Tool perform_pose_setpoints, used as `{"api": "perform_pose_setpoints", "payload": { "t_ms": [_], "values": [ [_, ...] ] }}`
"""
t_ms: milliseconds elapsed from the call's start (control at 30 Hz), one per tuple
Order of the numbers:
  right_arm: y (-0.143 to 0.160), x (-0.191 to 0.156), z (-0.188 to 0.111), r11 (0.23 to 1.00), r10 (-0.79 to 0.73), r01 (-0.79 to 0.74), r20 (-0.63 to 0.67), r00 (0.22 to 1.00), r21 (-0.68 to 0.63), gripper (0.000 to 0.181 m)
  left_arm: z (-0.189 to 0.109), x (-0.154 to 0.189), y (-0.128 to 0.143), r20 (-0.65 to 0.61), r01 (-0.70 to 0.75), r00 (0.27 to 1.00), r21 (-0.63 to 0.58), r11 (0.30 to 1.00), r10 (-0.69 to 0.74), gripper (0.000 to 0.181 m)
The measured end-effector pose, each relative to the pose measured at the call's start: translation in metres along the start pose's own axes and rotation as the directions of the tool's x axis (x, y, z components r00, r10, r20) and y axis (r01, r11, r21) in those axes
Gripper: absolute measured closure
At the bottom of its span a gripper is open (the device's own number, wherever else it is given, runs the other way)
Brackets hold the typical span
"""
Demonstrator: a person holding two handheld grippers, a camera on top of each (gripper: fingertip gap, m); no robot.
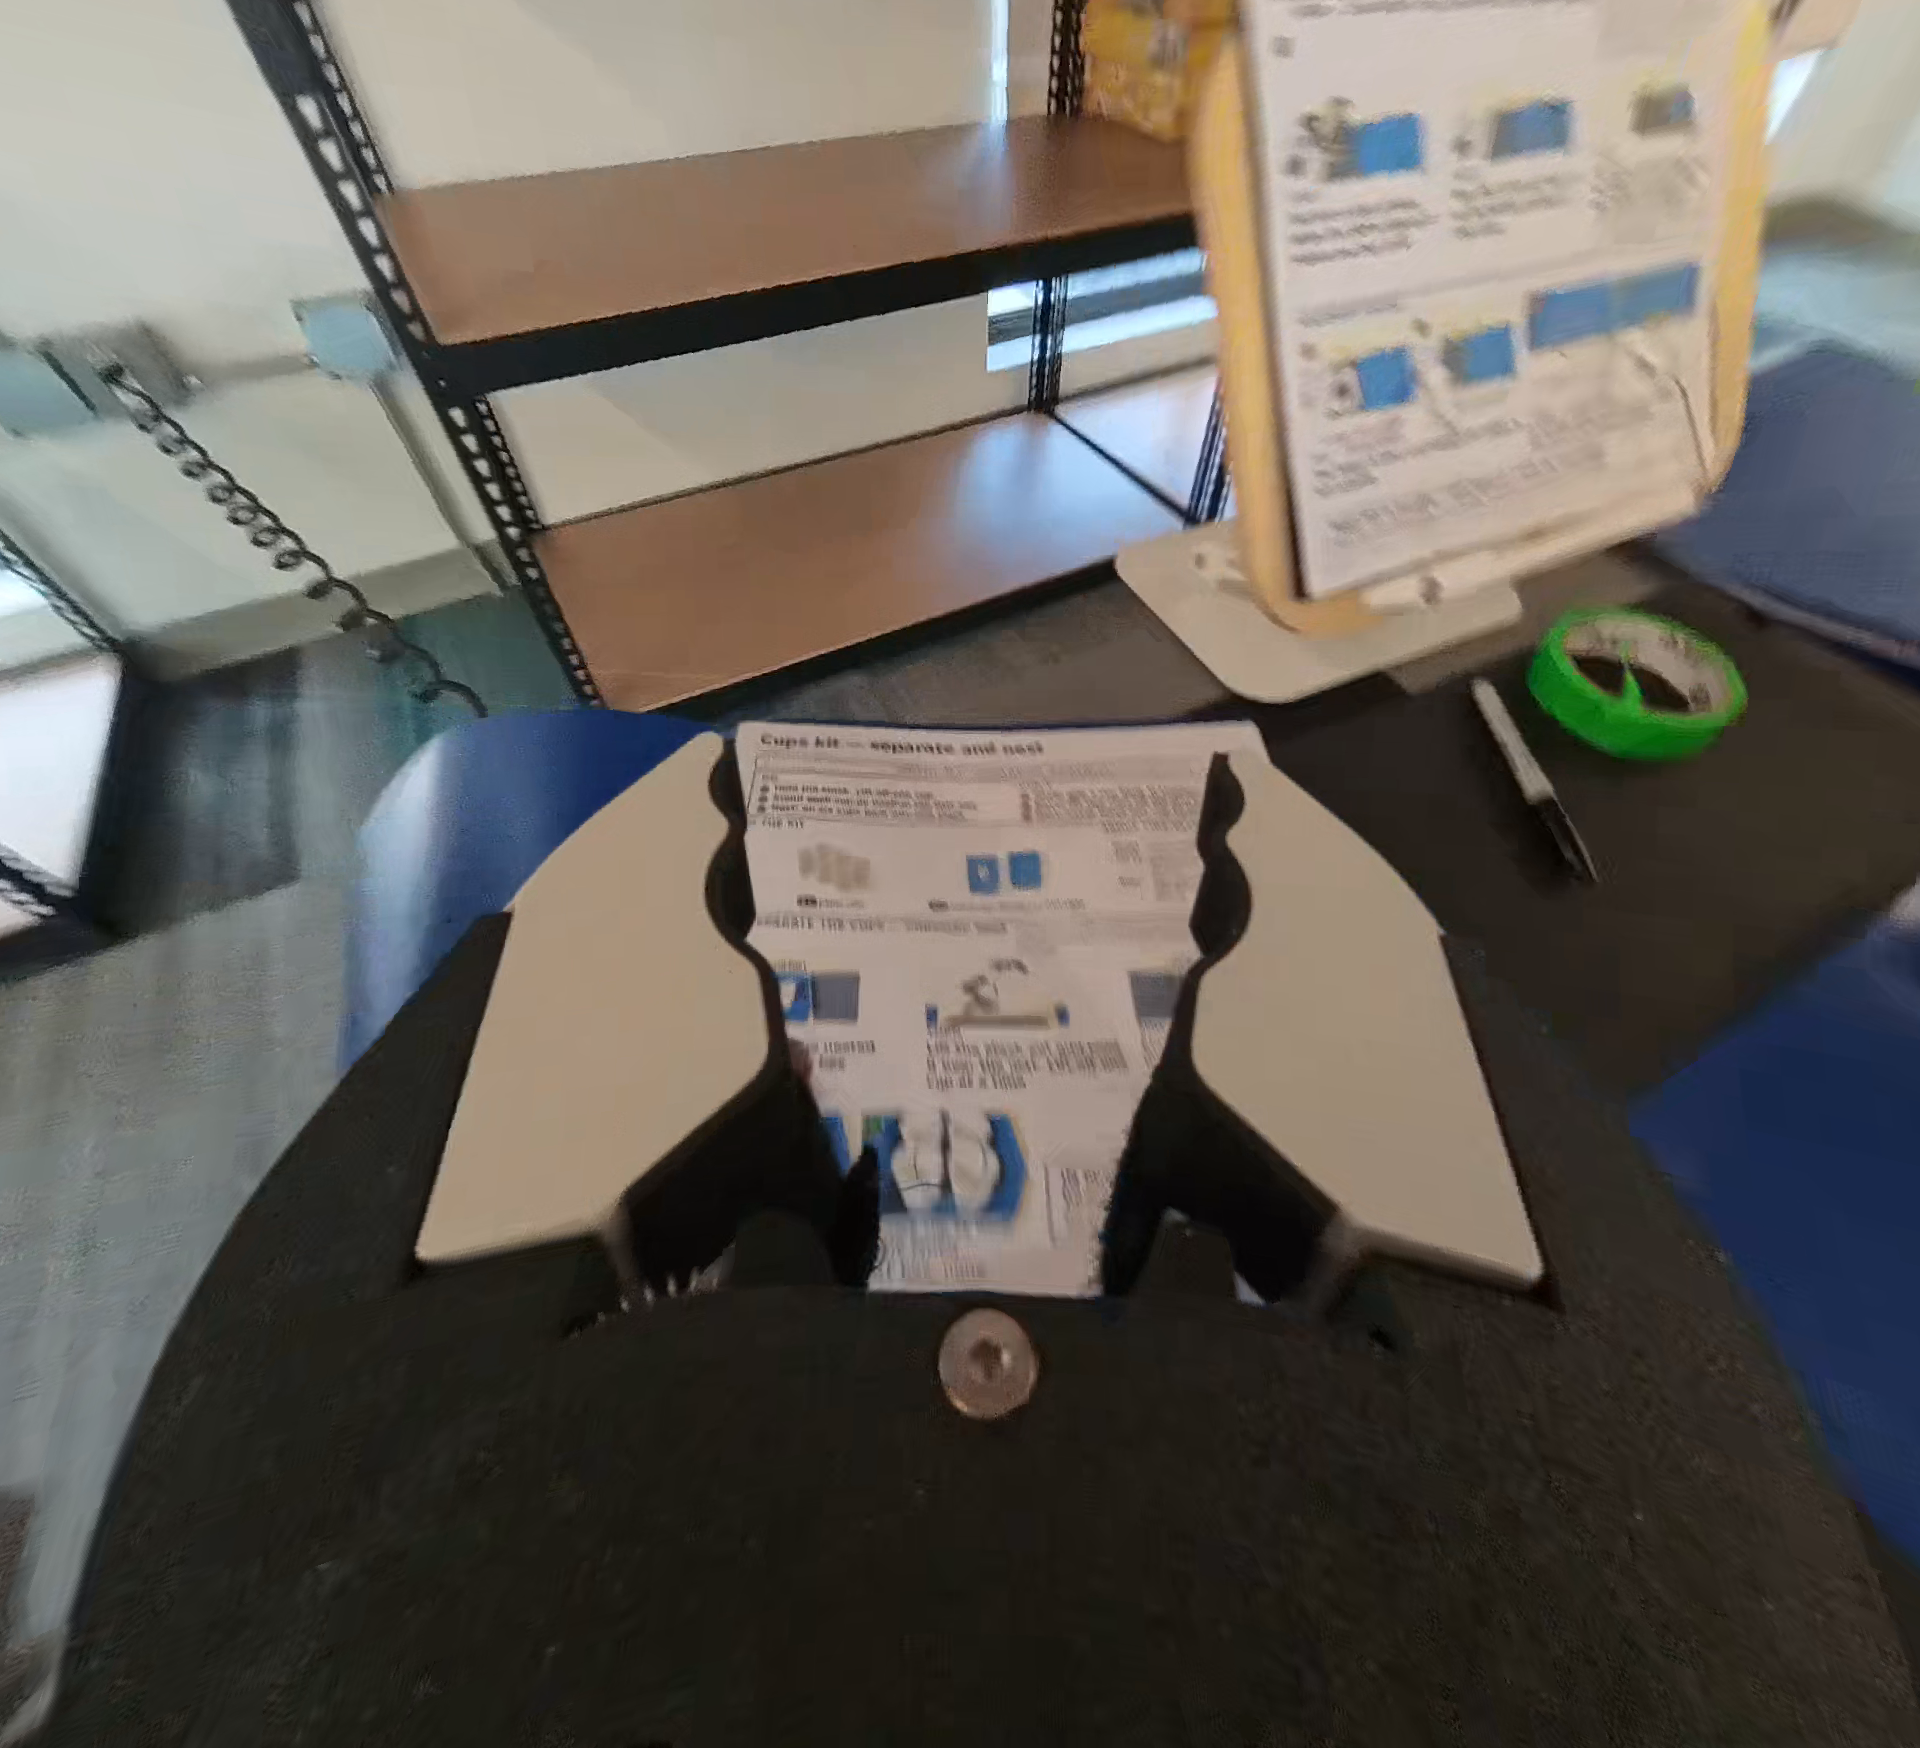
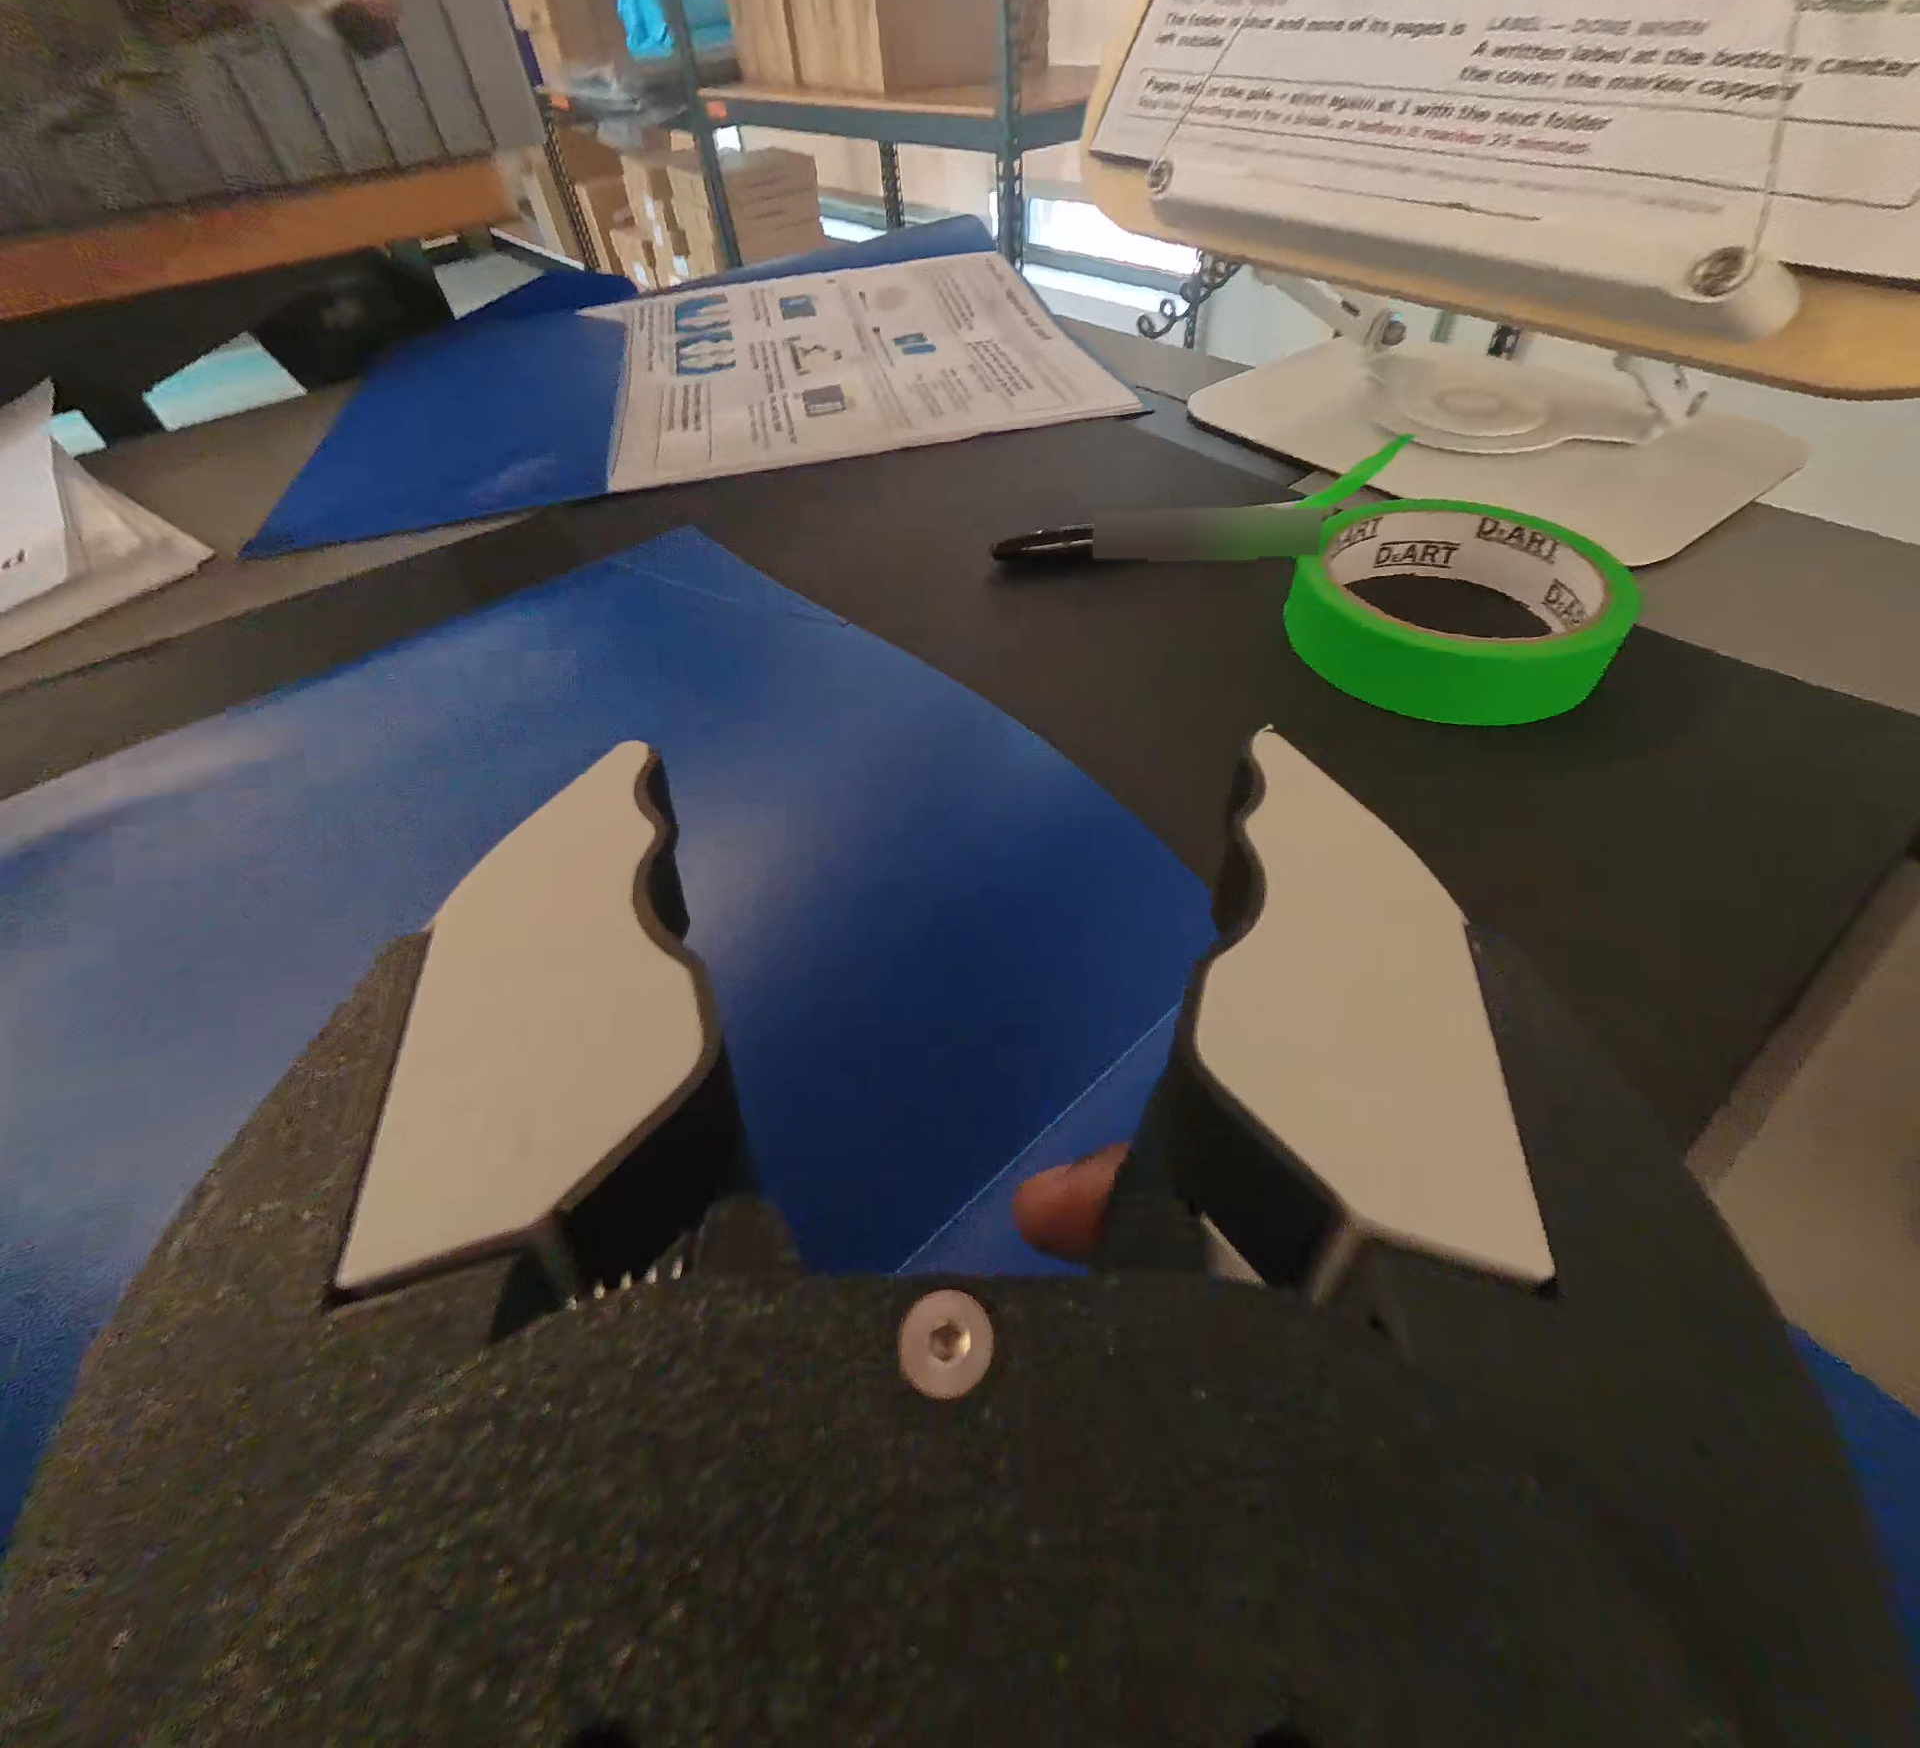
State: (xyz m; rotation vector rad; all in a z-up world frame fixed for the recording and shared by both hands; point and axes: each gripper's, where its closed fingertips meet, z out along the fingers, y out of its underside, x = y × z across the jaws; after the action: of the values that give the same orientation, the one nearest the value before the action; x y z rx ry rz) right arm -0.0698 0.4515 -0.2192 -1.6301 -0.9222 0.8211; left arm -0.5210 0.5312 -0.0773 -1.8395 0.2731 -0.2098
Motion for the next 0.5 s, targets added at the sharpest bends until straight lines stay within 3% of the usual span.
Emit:
{"api": "perform_pose_setpoints", "payload": {
  "t_ms": [133, 233, 333, 433, 500],
  "values": [
    [0.017, -0.006, 0.012, 0.991, 0.013, -0.006, 0.050, 0.999, -0.134, 0.082, 0.078, -0.049, 0.034, -0.074, 0.188, 0.979, -0.003, 0.982, -0.188, 0.097],
    [0.025, -0.014, 0.020, 0.981, 0.017, 0.000, 0.086, 0.996, -0.193, 0.088, 0.119, -0.081, 0.082, -0.003, 0.152, 0.988, -0.132, 0.979, -0.154, 0.093],
    [0.016, -0.014, 0.023, 0.989, 0.082, -0.068, 0.099, 0.992, -0.133, 0.098, 0.140, -0.092, 0.124, 0.015, 0.136, 0.990, -0.255, 0.957, -0.137, 0.083],
    [0.016, -0.016, 0.022, 0.989, 0.082, -0.068, 0.111, 0.990, -0.128, 0.105, 0.149, -0.102, 0.158, 0.081, 0.078, 0.996, -0.404, 0.912, -0.049, 0.057],
    [0.018, -0.018, 0.024, 0.987, 0.073, -0.054, 0.124, 0.990, -0.150, 0.107, 0.152, -0.097, 0.176, 0.037, 0.030, 0.999, -0.491, 0.871, -0.014, 0.055]
  ]
}}
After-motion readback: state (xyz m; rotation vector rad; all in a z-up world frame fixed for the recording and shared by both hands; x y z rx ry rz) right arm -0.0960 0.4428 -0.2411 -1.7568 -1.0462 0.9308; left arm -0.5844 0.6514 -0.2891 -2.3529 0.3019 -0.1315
